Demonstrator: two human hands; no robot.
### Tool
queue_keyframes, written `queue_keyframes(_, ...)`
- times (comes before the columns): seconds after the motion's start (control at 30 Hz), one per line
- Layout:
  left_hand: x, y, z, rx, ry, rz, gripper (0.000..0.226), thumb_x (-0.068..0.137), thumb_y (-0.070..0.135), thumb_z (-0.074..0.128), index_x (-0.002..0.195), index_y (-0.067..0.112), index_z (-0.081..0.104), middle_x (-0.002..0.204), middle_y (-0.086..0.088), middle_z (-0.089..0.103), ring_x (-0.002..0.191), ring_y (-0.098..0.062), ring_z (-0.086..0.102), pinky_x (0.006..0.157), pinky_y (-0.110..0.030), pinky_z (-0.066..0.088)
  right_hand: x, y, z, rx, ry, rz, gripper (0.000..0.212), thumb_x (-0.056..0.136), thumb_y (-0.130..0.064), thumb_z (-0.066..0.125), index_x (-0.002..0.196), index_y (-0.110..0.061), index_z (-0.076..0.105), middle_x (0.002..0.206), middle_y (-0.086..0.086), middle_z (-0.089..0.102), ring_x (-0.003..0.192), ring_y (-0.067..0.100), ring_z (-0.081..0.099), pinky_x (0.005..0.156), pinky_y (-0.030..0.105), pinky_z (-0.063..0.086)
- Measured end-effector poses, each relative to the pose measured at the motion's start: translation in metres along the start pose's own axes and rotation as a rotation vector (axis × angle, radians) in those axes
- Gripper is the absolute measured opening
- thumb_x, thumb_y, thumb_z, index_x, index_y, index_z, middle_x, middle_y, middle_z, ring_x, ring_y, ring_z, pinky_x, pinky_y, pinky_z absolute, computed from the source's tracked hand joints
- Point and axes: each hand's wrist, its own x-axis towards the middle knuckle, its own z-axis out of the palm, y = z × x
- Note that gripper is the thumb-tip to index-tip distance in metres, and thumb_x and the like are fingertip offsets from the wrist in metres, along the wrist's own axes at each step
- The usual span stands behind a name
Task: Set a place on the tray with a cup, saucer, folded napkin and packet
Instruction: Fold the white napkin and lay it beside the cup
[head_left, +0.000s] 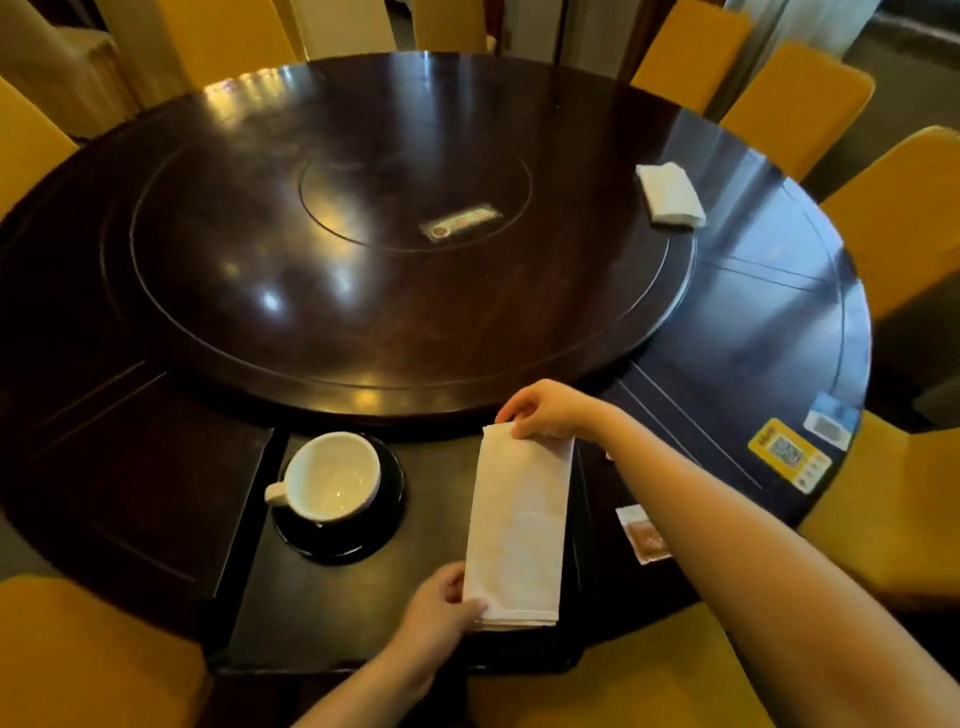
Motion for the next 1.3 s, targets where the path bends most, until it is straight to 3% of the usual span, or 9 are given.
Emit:
queue_keyframes(0.23,-0.002,-0.027,-0.004,0.554,0.265,0.136,0.05,0.088,0.018,0.057,0.136,0.025,0.043,0.133,0.001,0.049,0.11,-0.012,0.052,0.098,-0.028,0.045,0.017,0.019,0.071,-0.008,0.173,-0.059,0.041,0.092,-0.007,0.052,0.132,-0.015,0.051,0.132,0.005,0.057,0.122,0.021,0.052,0.103,0.035,0.042)
queue_keyframes(0.37,-0.004,-0.036,-0.007,0.55,0.302,0.18,0.055,0.088,0.021,0.06,0.138,0.024,0.038,0.12,0.001,0.051,0.086,-0.005,0.053,0.078,-0.018,0.046,-0.007,0.031,0.088,0.097,0.465,0.002,0.039,0.094,-0.008,0.047,0.132,-0.015,0.051,0.132,0.005,0.057,0.121,0.02,0.053,0.099,0.033,0.042)
queue_keyframes(0.5,-0.003,-0.041,-0.004,0.537,0.376,0.26,0.053,0.086,0.016,0.062,0.135,0.024,0.042,0.109,0.008,0.05,0.082,-0.001,0.052,0.07,-0.013,0.043,-0.05,0.042,0.136,0.104,0.56,0.16,0.043,0.094,-0.016,0.047,0.137,-0.019,0.042,0.137,0.006,0.049,0.119,0.019,0.051,0.094,0.031,0.044)
queue_keyframes(0.63,-0.001,-0.047,-0.001,0.591,0.364,0.329,0.053,0.086,0.014,0.061,0.135,0.025,0.043,0.108,0.011,0.05,0.09,-0.004,0.053,0.078,-0.017,0.046,-0.075,0.039,0.2,-0.117,0.493,0.198,0.064,0.096,-0.035,0.042,0.149,-0.018,0.009,0.158,0.005,0.008,0.144,0.023,0.013,0.114,0.036,0.022)
queue_keyframes(0.7,-0.001,-0.048,-0.001,0.616,0.368,0.347,0.053,0.087,0.014,0.06,0.135,0.025,0.042,0.111,0.01,0.049,0.094,-0.005,0.053,0.082,-0.02,0.049,-0.076,0.044,0.218,-0.266,0.459,0.201,0.071,0.098,-0.041,0.034,0.148,-0.016,-0.009,0.158,0.005,-0.013,0.145,0.023,-0.009,0.115,0.035,0.001)
queue_keyframes(0.8,0.0,-0.048,0.0,0.632,0.357,0.381,0.058,0.086,0.015,0.06,0.138,0.024,0.036,0.118,0.007,0.048,0.099,-0.007,0.052,0.085,-0.024,0.052,-0.077,0.051,0.226,-0.323,0.445,0.184,0.07,0.098,-0.044,0.026,0.14,-0.015,-0.023,0.152,0.004,-0.026,0.141,0.02,-0.021,0.113,0.034,-0.008)
queue_keyframes(0.93,0.003,-0.048,0.0,0.687,0.323,0.443,0.064,0.086,0.014,0.06,0.142,0.021,0.03,0.135,0.006,0.039,0.115,-0.002,0.041,0.092,-0.014,0.038,-0.077,0.056,0.227,-0.365,0.443,0.152,0.069,0.098,-0.045,0.024,0.138,-0.016,-0.024,0.148,0.003,-0.03,0.138,0.018,-0.026,0.113,0.034,-0.011)
queue_keyframes(1.17,0.009,-0.049,-0.002,0.721,0.293,0.473,0.061,0.086,0.012,0.061,0.14,0.018,0.034,0.134,0.005,0.039,0.106,0.003,0.035,0.077,-0.003,0.035,-0.072,0.06,0.224,-0.426,0.454,0.149,0.07,0.098,-0.046,0.026,0.147,-0.012,-0.01,0.157,0.008,-0.015,0.136,0.018,-0.025,0.112,0.034,-0.012)
queue_keyframes(1.3,0.009,-0.048,-0.003,0.715,0.288,0.471,0.062,0.085,0.012,0.063,0.14,0.017,0.035,0.133,0.003,0.04,0.106,-0.001,0.04,0.087,-0.011,0.039,-0.071,0.06,0.225,-0.424,0.47,0.145,0.071,0.098,-0.047,0.027,0.147,-0.012,-0.011,0.158,0.008,-0.012,0.136,0.017,-0.024,0.112,0.034,-0.011)
